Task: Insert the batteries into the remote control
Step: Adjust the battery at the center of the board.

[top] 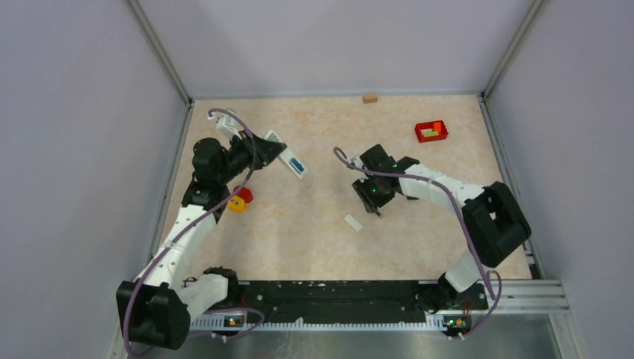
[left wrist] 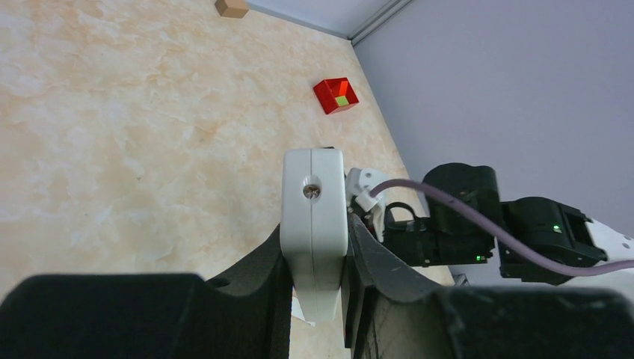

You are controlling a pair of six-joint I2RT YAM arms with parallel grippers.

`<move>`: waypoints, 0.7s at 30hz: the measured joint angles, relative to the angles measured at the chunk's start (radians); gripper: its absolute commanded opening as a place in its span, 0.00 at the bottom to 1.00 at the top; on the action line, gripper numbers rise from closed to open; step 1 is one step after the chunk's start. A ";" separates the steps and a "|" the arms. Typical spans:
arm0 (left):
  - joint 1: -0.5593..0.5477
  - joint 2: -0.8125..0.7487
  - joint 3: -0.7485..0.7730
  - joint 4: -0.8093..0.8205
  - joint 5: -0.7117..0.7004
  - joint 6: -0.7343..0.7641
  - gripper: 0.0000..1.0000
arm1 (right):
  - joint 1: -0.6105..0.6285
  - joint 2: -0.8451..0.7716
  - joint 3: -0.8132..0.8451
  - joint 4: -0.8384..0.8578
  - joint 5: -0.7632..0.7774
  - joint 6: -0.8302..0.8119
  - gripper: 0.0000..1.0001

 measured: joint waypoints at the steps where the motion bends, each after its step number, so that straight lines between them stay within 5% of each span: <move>1: 0.001 0.000 0.000 -0.003 0.000 0.000 0.01 | 0.000 -0.020 0.000 0.002 0.002 0.029 0.41; 8: 0.006 0.000 0.000 -0.022 -0.016 -0.003 0.04 | 0.000 -0.121 -0.014 0.061 0.054 0.418 0.32; 14: 0.013 0.000 0.000 -0.035 -0.021 -0.015 0.14 | 0.005 -0.204 -0.238 0.203 0.064 0.941 0.57; 21: 0.013 -0.002 0.000 -0.015 0.047 -0.023 0.19 | 0.034 -0.294 -0.325 0.255 0.130 1.305 0.59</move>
